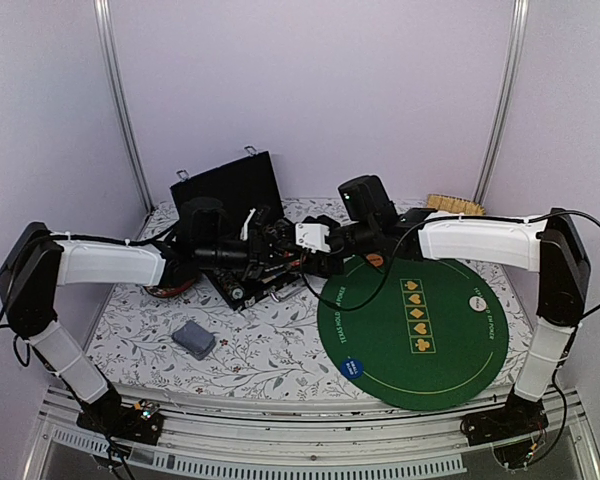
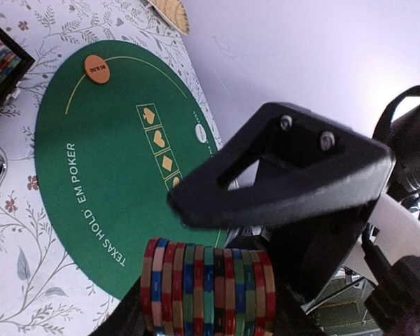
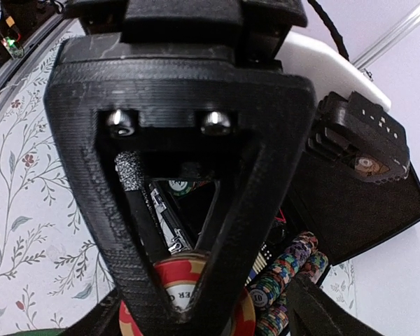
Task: Distribute texas hold em gaming equipment
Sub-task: Pass from the left arm to the right
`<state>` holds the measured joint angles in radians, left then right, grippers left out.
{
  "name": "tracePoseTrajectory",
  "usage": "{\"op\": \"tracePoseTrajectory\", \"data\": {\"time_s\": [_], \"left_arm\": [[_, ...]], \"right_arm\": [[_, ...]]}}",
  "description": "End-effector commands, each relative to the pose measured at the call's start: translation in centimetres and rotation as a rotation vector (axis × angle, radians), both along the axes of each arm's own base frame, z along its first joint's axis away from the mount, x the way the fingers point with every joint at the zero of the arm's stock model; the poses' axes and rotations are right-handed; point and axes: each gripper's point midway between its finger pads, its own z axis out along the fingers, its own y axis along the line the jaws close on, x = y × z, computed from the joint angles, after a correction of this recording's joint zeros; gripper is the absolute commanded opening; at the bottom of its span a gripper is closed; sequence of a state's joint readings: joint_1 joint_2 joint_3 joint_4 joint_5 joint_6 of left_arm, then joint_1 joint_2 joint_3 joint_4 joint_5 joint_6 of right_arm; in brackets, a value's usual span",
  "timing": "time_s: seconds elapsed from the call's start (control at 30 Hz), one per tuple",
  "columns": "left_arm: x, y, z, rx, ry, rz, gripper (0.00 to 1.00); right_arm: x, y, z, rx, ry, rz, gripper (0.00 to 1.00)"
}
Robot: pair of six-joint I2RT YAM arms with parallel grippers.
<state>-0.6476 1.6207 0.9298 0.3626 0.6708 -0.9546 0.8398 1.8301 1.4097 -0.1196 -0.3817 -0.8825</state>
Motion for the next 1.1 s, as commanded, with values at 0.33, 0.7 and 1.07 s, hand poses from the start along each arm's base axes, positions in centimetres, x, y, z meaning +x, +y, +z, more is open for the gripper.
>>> {"op": "tracePoseTrajectory", "data": {"time_s": [0.33, 0.7, 1.07], "left_arm": [[0.5, -0.2, 0.9, -0.062, -0.027, -0.017, 0.0], [0.6, -0.1, 0.9, -0.067, -0.027, -0.015, 0.0], [0.5, 0.0, 0.9, -0.076, -0.029, -0.011, 0.0]], "right_arm": [[0.7, 0.9, -0.1, -0.008, -0.044, 0.017, 0.56], [0.0, 1.1, -0.6, -0.019, -0.03, 0.049, 0.67], [-1.1, 0.6, -1.1, -0.029, -0.034, 0.091, 0.61]]}}
